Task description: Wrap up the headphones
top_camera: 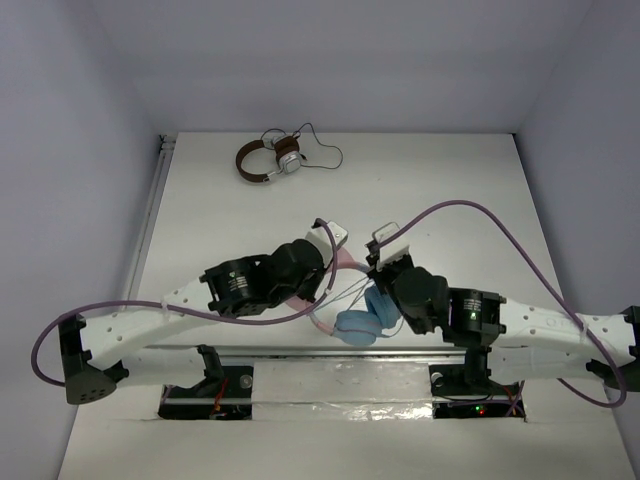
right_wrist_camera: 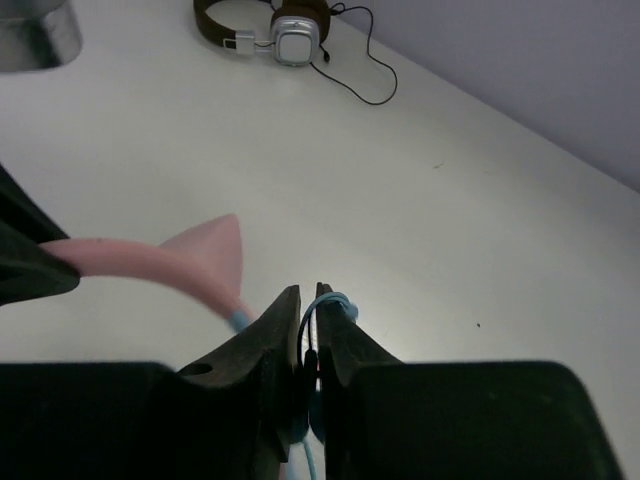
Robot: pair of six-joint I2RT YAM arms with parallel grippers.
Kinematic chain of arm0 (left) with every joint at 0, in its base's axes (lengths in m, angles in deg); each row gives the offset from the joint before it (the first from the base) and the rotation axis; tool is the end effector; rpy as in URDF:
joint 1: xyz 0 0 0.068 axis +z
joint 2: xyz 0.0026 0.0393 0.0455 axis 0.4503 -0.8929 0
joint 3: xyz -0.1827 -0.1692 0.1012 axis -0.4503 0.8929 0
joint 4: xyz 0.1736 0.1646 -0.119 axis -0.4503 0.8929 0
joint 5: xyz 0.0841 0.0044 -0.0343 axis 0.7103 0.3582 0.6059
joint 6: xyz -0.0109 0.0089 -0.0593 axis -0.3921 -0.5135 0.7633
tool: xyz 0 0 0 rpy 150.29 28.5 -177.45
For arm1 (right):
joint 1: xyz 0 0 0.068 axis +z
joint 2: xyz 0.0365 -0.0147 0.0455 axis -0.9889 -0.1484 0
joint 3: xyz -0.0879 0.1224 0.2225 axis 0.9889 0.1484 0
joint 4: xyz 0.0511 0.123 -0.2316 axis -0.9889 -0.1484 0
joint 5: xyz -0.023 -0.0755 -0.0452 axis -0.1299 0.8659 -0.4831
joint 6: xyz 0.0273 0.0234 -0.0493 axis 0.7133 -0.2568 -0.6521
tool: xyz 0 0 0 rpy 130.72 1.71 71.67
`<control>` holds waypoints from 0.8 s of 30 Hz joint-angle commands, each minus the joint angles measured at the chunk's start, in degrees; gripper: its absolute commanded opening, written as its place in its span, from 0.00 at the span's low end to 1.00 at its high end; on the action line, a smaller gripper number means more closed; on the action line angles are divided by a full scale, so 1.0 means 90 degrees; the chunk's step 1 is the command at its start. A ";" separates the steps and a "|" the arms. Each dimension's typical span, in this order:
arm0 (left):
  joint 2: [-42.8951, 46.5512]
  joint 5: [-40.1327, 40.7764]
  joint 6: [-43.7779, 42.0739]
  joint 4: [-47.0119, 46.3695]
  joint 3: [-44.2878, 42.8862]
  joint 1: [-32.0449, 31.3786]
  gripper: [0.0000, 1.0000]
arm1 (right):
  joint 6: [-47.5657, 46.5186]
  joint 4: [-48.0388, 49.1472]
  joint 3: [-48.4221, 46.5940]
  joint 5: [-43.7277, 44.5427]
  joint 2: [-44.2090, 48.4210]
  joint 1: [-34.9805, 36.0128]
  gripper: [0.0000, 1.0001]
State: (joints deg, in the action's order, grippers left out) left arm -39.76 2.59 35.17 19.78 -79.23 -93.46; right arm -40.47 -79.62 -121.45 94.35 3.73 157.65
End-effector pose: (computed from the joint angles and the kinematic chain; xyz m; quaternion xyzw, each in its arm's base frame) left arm 0.1131 -0.2251 0.3344 0.3207 0.8092 -0.1907 0.4538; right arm 0.0888 0.2096 0.3397 -0.2499 0.7205 0.0399 0.6456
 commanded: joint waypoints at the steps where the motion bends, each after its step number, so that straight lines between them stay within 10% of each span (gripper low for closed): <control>1: 0.0274 -0.0797 -0.0411 0.0354 -0.0242 -0.0138 0.00 | -0.0036 0.0323 -0.0117 0.0722 0.0088 -0.0135 0.21; 24: 0.0343 -0.0556 0.1042 -0.0554 -0.0242 -0.0070 0.00 | 0.3618 -0.1736 -0.0526 -0.0822 0.0040 -0.0672 0.52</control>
State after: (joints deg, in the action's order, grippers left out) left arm -38.66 -2.07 39.96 19.32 -80.01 -93.79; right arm -14.70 -87.90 -121.72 85.69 4.19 152.91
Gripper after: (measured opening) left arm 0.116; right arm 0.520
